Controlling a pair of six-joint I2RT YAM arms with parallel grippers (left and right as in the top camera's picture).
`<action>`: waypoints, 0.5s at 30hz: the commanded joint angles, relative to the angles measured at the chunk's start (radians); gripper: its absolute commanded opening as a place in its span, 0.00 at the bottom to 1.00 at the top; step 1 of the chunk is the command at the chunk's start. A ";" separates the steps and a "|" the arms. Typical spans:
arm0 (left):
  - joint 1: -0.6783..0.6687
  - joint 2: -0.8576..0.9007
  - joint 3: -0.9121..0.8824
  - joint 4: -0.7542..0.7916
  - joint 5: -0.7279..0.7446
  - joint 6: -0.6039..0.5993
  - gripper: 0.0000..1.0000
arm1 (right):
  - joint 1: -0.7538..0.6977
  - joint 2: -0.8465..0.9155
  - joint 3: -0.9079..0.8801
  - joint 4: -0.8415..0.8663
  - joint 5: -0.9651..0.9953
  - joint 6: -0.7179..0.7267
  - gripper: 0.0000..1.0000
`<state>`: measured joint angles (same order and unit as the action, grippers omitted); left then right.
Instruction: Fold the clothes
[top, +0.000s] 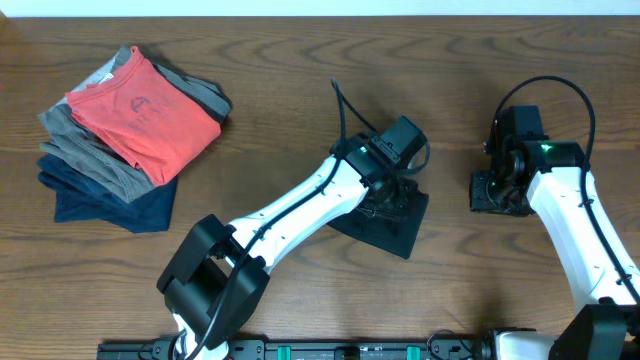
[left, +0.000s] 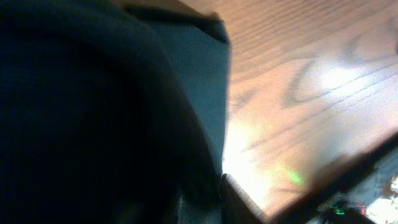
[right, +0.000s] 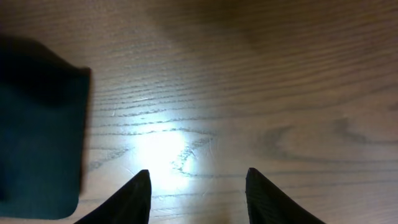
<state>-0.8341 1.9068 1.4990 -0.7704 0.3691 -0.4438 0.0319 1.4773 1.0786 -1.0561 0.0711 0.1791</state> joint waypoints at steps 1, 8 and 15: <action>-0.008 -0.013 0.024 -0.006 0.166 0.060 0.49 | -0.005 0.000 -0.001 0.015 -0.032 0.006 0.49; 0.080 -0.188 0.058 -0.140 0.117 0.193 0.57 | -0.005 0.000 -0.001 0.179 -0.380 -0.154 0.53; 0.338 -0.348 0.057 -0.153 -0.131 0.188 0.65 | 0.035 0.000 -0.001 0.333 -0.898 -0.271 0.60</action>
<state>-0.5835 1.5864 1.5406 -0.9234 0.3473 -0.2798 0.0391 1.4773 1.0771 -0.7361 -0.5419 -0.0132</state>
